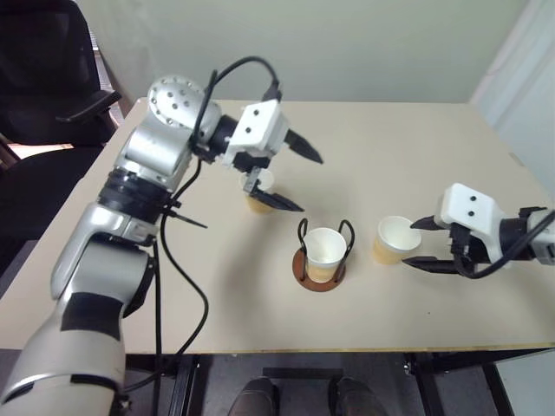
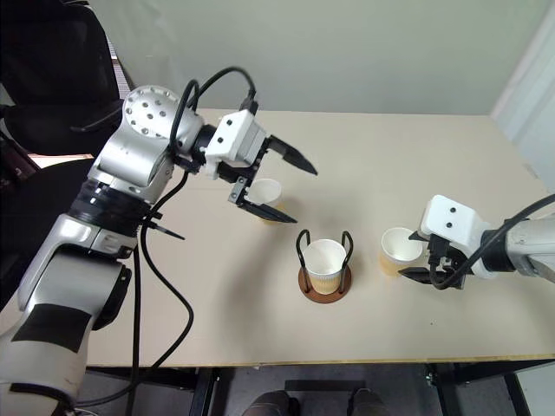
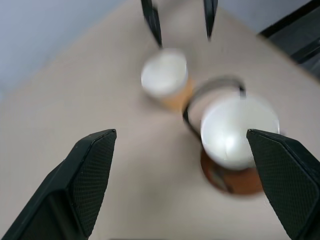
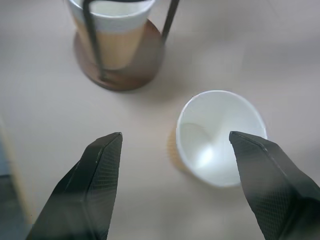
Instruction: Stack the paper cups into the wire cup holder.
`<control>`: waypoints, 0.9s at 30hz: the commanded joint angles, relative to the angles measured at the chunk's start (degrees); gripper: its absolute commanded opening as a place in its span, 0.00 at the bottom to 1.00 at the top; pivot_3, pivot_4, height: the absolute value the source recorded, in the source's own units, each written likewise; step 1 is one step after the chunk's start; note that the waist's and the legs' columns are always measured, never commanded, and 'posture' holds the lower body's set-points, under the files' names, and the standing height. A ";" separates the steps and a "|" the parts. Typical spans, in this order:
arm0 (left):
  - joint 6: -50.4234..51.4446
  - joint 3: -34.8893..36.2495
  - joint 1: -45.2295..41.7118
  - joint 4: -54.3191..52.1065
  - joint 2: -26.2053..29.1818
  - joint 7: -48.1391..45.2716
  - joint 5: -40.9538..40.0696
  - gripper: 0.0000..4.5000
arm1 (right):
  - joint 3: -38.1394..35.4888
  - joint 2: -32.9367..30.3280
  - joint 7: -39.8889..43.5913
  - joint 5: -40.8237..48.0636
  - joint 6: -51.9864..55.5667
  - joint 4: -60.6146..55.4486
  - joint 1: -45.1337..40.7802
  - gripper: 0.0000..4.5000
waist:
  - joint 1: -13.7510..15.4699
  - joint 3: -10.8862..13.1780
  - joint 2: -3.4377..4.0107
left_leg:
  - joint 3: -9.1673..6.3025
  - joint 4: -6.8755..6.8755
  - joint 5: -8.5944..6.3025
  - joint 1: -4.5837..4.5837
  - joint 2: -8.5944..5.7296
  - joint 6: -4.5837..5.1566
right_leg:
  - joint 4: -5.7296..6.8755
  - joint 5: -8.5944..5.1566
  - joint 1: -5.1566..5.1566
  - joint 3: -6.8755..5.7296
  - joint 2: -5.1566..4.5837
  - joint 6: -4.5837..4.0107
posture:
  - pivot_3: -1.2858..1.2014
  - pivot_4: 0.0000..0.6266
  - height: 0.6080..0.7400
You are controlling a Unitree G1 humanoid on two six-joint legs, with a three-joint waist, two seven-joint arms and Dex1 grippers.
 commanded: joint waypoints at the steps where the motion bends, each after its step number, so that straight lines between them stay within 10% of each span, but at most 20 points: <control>1: 1.17 4.14 1.68 -3.80 2.08 1.89 2.39 1.00 | 4.82 1.83 2.41 -5.74 -2.87 2.11 -3.65 0.79 | 0.11 0.01 0.00 | -0.02 0.01 0.00 -0.01 0.01 0.00 | -0.01 0.00 -0.01 0.00 -0.02 0.00 | 0.52 0.24 1.00; 6: 2.53 6.29 5.64 -7.15 3.86 3.19 5.05 1.00 | 9.32 4.40 5.05 -11.33 -5.74 4.67 -4.55 0.64 | 0.40 0.00 -0.01 | -0.05 -0.01 -0.01 -0.07 -0.04 0.05 | -0.08 0.00 0.01 -0.03 -0.05 0.00 | 0.52 0.24 1.00; 14: 3.39 8.26 7.67 -8.68 3.95 3.56 7.11 1.00 | 10.37 5.64 7.63 -17.80 -9.61 7.80 -4.31 0.00 | 0.26 0.00 -0.01 | -0.04 0.01 -0.01 -0.04 -0.03 0.05 | -0.01 0.01 0.01 0.00 -0.08 -0.04 | 0.52 0.24 1.00; 21: 3.12 8.86 7.91 -8.21 3.84 3.41 7.91 1.00 | 4.10 2.44 11.34 -16.71 -10.07 6.80 -5.43 0.00 | 0.26 0.00 0.00 | -0.03 0.00 -0.01 -0.02 -0.03 0.05 | -0.01 0.02 0.01 0.00 -0.08 -0.07 | 0.52 0.24 1.00; 27: 1.87 8.78 8.91 -6.90 4.93 1.91 8.98 1.00 | 1.26 0.73 22.08 -5.60 -0.70 3.34 -26.52 0.00 | -0.38 0.04 0.08 | 0.02 -0.11 0.00 -0.07 0.00 0.03 | 0.00 -0.05 -0.12 0.02 -0.05 -0.19 | 0.52 0.24 1.00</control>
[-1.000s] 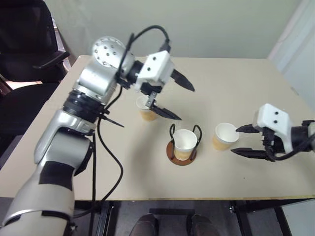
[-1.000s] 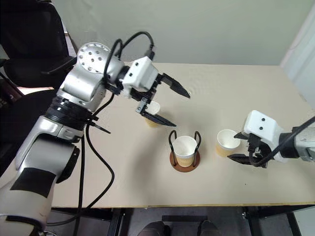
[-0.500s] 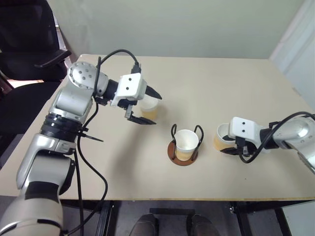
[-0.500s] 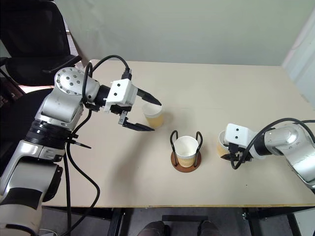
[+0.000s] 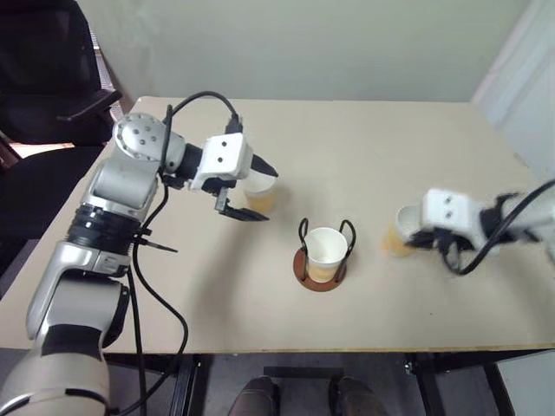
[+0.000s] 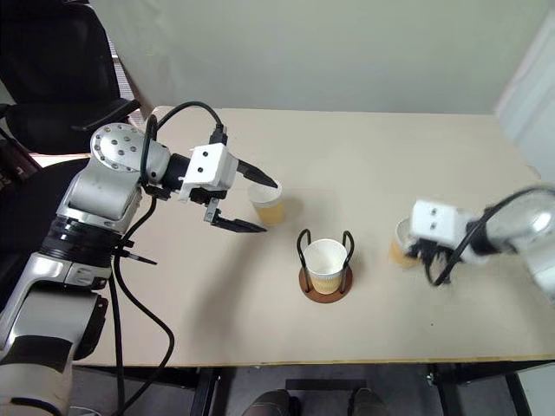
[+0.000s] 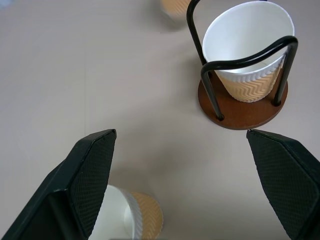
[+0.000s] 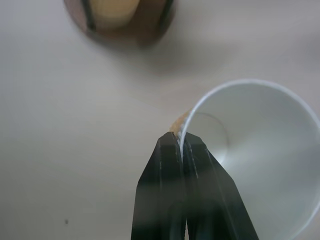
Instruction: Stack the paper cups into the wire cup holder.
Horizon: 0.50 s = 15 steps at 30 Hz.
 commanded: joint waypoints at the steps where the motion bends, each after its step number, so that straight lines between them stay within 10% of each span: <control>1: -1.20 1.85 -0.03 0.03 0.71 -0.48 0.69 1.00 | -0.43 1.76 5.67 6.84 5.97 -4.17 -12.37 0.00 | -0.27 -0.03 -0.05 | -0.01 -0.06 0.00 0.04 0.03 -0.01 | 0.00 -0.07 0.00 -0.04 0.03 -0.12 | 0.52 0.24 1.00; 15: -4.13 1.70 -0.99 3.12 -0.93 -1.08 2.75 1.00 | 13.05 14.86 8.45 3.61 6.68 -5.71 -24.07 0.00 | -0.58 -0.03 -0.06 | -0.16 0.01 -0.01 0.01 0.01 -0.03 | 0.03 -0.14 -0.05 -0.11 0.01 -0.24 | 0.52 0.24 1.00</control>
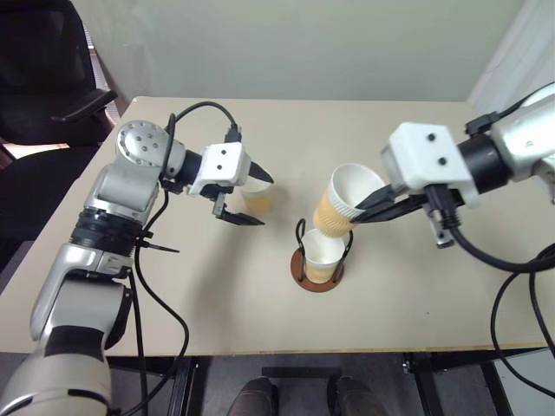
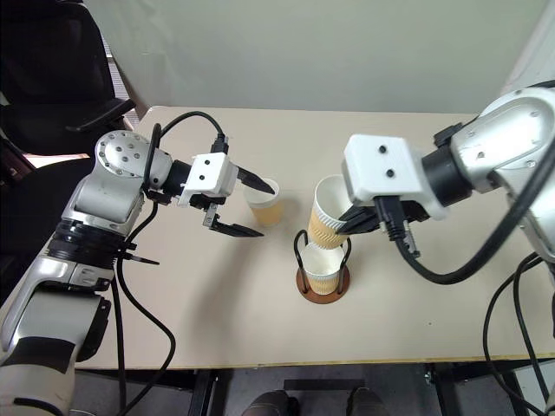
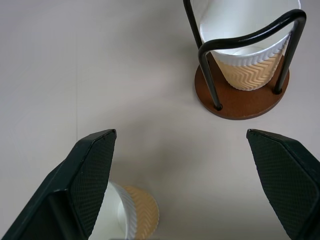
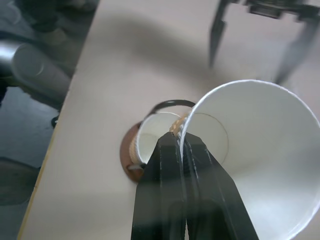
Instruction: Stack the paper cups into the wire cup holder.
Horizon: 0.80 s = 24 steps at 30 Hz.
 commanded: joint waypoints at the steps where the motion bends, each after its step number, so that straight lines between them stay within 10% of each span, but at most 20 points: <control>1: -1.03 1.55 -1.42 -0.41 0.32 -0.24 0.48 1.00 | 1.40 1.26 0.18 -2.75 -2.78 -0.09 -0.82 0.00 | -0.04 0.00 0.00 | 0.00 -0.03 0.00 0.00 0.00 0.00 | 0.01 0.00 -0.01 0.00 0.00 -0.01 | 0.52 0.24 1.00; 13: -2.43 1.64 -1.97 0.80 0.08 -0.07 1.65 1.00 | 4.59 1.89 2.37 -8.08 -7.44 -0.55 3.68 0.00 | -0.05 0.00 0.00 | 0.02 -0.03 0.00 -0.01 0.01 0.00 | 0.04 -0.01 -0.03 0.01 -0.01 -0.02 | 0.52 0.24 1.00; 24: -3.83 1.77 -2.69 0.27 0.28 -0.39 2.33 1.00 | 1.72 5.36 -1.01 -7.63 -3.18 0.45 2.96 0.74 | -0.07 0.00 0.00 | 0.02 -0.02 0.00 -0.01 0.01 0.00 | 0.03 -0.01 -0.03 0.01 0.00 -0.02 | 0.52 0.24 1.00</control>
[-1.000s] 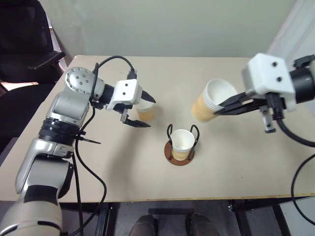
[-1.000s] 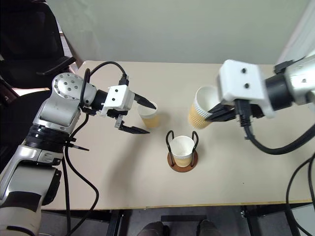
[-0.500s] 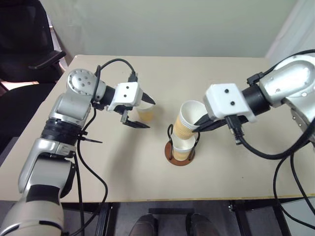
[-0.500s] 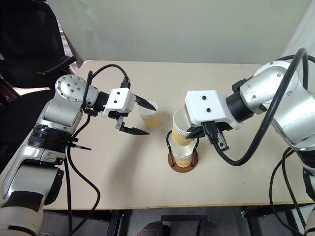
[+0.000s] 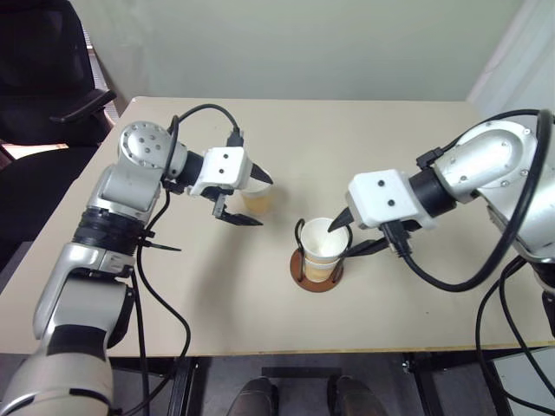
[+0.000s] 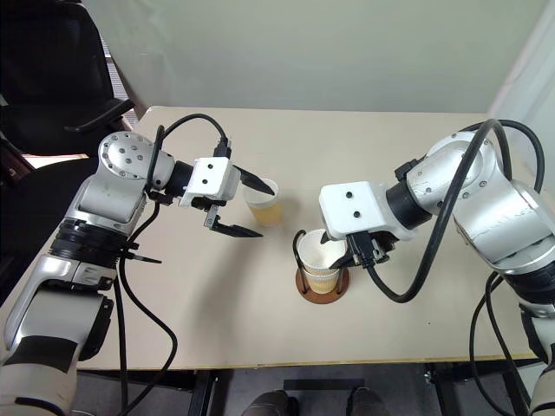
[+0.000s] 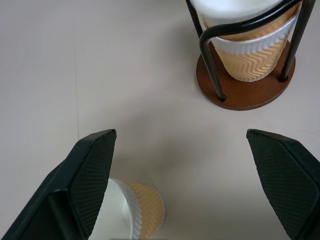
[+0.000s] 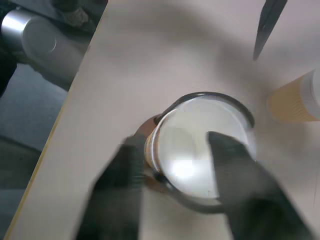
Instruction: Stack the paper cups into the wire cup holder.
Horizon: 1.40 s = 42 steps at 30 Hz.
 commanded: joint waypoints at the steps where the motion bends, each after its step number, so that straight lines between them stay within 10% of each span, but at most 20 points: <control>1: -0.15 1.93 -2.81 -1.39 0.65 -0.27 -0.20 1.00 | -4.33 0.23 -2.33 0.23 1.19 0.82 -1.75 0.83 | 0.00 0.00 0.00 | 0.00 0.00 0.00 0.00 0.00 0.00 | 0.00 0.00 0.00 0.00 0.00 0.00 | 0.52 0.24 1.00; 3: 0.47 2.25 -3.58 -2.29 0.97 0.05 -0.20 1.00 | -7.07 0.05 -3.88 1.03 3.39 2.46 -2.32 0.96 | 0.03 0.00 0.00 | -0.02 0.00 0.00 -0.01 0.00 0.00 | 0.00 0.00 0.00 0.00 0.00 0.00 | 0.52 0.24 1.00; 17: -1.43 -2.40 -2.93 -6.40 3.88 12.59 16.98 1.00 | -27.63 -10.77 -6.74 15.17 18.86 1.91 6.97 0.96 | 0.17 0.01 0.00 | -0.01 -0.07 0.00 -0.04 -0.01 -0.04 | -0.03 -0.06 -0.01 0.00 -0.01 -0.10 | 0.52 0.24 1.00; 36: -13.88 -10.57 -11.07 19.05 -5.51 25.39 31.15 1.00 | -36.71 -18.96 -11.37 25.97 19.95 0.38 15.78 0.96 | 0.62 0.01 -0.01 | 0.00 -0.07 -0.02 0.00 -0.05 -0.09 | -0.01 -0.04 -0.01 0.03 -0.03 -0.04 | 0.52 0.24 1.00; 42: -18.99 -11.31 -11.76 24.81 -6.19 25.67 31.62 0.62 | -37.71 -19.91 -12.75 27.45 19.52 0.32 17.55 0.98 | 0.77 0.01 -0.01 | -0.01 -0.06 -0.02 -0.01 -0.04 -0.10 | 0.02 -0.03 -0.04 0.02 0.00 -0.01 | 0.52 0.24 1.00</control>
